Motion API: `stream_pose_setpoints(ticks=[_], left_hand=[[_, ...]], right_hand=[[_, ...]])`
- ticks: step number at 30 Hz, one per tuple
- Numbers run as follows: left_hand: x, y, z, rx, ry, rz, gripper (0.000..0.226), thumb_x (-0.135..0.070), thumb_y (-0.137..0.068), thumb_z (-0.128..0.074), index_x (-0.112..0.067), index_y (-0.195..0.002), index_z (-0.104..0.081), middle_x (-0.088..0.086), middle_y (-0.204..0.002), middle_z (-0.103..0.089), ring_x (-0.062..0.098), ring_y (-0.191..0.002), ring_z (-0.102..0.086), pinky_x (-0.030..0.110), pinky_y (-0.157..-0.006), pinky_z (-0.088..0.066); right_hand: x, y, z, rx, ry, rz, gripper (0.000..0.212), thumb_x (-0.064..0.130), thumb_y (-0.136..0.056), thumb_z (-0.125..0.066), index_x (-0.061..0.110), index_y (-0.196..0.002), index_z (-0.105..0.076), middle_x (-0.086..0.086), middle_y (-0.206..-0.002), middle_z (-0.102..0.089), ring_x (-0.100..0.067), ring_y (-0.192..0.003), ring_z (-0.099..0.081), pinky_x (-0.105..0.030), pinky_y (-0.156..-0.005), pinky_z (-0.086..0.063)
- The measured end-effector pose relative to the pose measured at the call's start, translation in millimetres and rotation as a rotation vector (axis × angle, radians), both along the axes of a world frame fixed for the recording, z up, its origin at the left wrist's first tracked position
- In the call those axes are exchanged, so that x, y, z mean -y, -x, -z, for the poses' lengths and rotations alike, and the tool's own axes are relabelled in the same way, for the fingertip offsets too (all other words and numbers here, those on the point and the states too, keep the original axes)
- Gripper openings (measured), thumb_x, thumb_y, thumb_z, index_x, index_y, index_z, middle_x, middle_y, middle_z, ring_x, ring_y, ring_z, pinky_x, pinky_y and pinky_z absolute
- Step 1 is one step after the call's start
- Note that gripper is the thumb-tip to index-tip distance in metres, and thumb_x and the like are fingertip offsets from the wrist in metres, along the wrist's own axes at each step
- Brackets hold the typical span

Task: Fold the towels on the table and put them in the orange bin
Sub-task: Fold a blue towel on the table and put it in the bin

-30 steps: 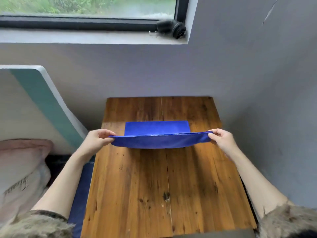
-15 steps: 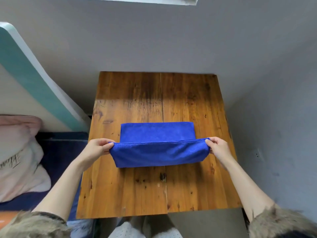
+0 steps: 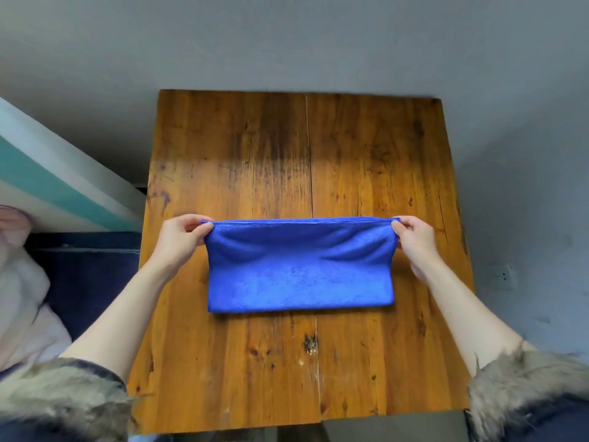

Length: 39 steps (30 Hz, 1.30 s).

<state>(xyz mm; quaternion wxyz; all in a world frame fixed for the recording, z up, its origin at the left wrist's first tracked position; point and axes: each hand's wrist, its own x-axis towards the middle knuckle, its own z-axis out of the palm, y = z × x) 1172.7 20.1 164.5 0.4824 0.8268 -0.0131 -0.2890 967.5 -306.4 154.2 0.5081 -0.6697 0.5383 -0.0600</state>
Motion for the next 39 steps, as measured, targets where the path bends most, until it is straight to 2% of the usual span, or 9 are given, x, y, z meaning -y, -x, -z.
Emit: stream_pose_setpoints(ticks=[4,10,16,19,24,27,29,34,39], left_hand=[[7,-12,22,-0.009,-0.059,-0.021,0.009,-0.010,-0.089,-0.060,-0.010,-0.093,-0.067,0.002,-0.083,-0.065,0.010,-0.071,-0.056,0.017,-0.064,-0.044],[15,-26,54,-0.018,-0.187,-0.049,0.007,-0.011,-0.085,-0.065,-0.008,-0.091,-0.067,0.003,-0.072,-0.060,0.017,-0.062,-0.048,0.024,-0.060,-0.041],[15,-16,60,0.059,-0.206,-0.121,0.017,-0.034,-0.085,-0.064,-0.018,-0.091,-0.062,-0.004,-0.074,-0.061,0.008,-0.063,-0.053,0.022,-0.052,-0.036],[9,3,63,0.010,-0.178,-0.171,0.018,-0.034,-0.088,-0.061,-0.016,-0.087,-0.064,-0.008,-0.074,-0.061,0.005,-0.064,-0.052,0.020,-0.058,-0.038],[10,14,50,0.010,-0.033,-0.204,0.016,-0.024,-0.092,-0.057,-0.021,-0.077,-0.062,-0.009,-0.072,-0.058,0.000,-0.062,-0.047,0.019,-0.058,-0.038],[3,20,38,0.032,0.077,-0.212,0.014,-0.026,-0.093,-0.056,-0.022,-0.082,-0.064,-0.011,-0.076,-0.061,-0.007,-0.063,-0.052,0.014,-0.059,-0.041],[-4,27,36,0.038,0.105,-0.223,0.014,-0.026,-0.093,-0.054,-0.016,-0.091,-0.064,-0.009,-0.078,-0.061,-0.004,-0.067,-0.053,0.017,-0.063,-0.043],[-7,32,43,0.038,0.051,-0.184,0.017,-0.019,-0.095,-0.052,-0.007,-0.096,-0.064,-0.008,-0.083,-0.062,-0.001,-0.074,-0.053,0.016,-0.067,-0.042],[0,25,52,0.093,0.024,-0.165,0.015,-0.021,-0.095,-0.051,-0.010,-0.092,-0.061,-0.010,-0.081,-0.061,-0.003,-0.073,-0.053,0.004,-0.061,-0.041]], right_hand=[[6,-10,19,-0.013,0.038,-0.003,0.020,0.010,-0.094,-0.051,0.004,-0.109,-0.063,-0.005,-0.099,-0.063,-0.015,-0.091,-0.057,-0.017,-0.068,-0.043],[12,-26,41,-0.055,0.051,-0.007,0.022,0.012,-0.093,-0.052,0.005,-0.112,-0.062,-0.005,-0.101,-0.061,-0.016,-0.095,-0.057,-0.026,-0.078,-0.042],[3,-18,54,-0.030,0.090,0.103,0.019,0.027,-0.091,-0.058,0.011,-0.101,-0.061,-0.003,-0.088,-0.064,-0.014,-0.080,-0.059,-0.026,-0.071,-0.044],[-5,-7,55,-0.057,0.110,0.099,0.016,0.031,-0.089,-0.060,0.016,-0.095,-0.061,0.008,-0.080,-0.062,-0.002,-0.071,-0.057,-0.020,-0.063,-0.041],[-7,-1,46,-0.006,0.062,0.157,0.014,0.019,-0.092,-0.055,0.011,-0.099,-0.066,0.003,-0.090,-0.063,-0.006,-0.080,-0.056,-0.019,-0.071,-0.040],[-10,4,38,0.058,0.036,0.197,0.011,0.017,-0.095,-0.050,0.015,-0.099,-0.060,0.008,-0.085,-0.059,0.002,-0.075,-0.052,-0.011,-0.063,-0.040],[-14,11,36,0.083,0.040,0.200,0.012,0.017,-0.096,-0.048,0.013,-0.100,-0.058,0.010,-0.083,-0.057,0.004,-0.074,-0.051,-0.006,-0.060,-0.041],[-17,17,36,0.067,0.035,0.185,0.017,0.016,-0.097,-0.046,0.008,-0.104,-0.059,0.001,-0.091,-0.060,-0.010,-0.082,-0.054,-0.025,-0.075,-0.042],[-16,8,43,0.061,0.053,0.178,0.022,0.019,-0.097,-0.044,0.006,-0.108,-0.059,-0.003,-0.093,-0.058,-0.013,-0.085,-0.052,-0.026,-0.075,-0.040]])
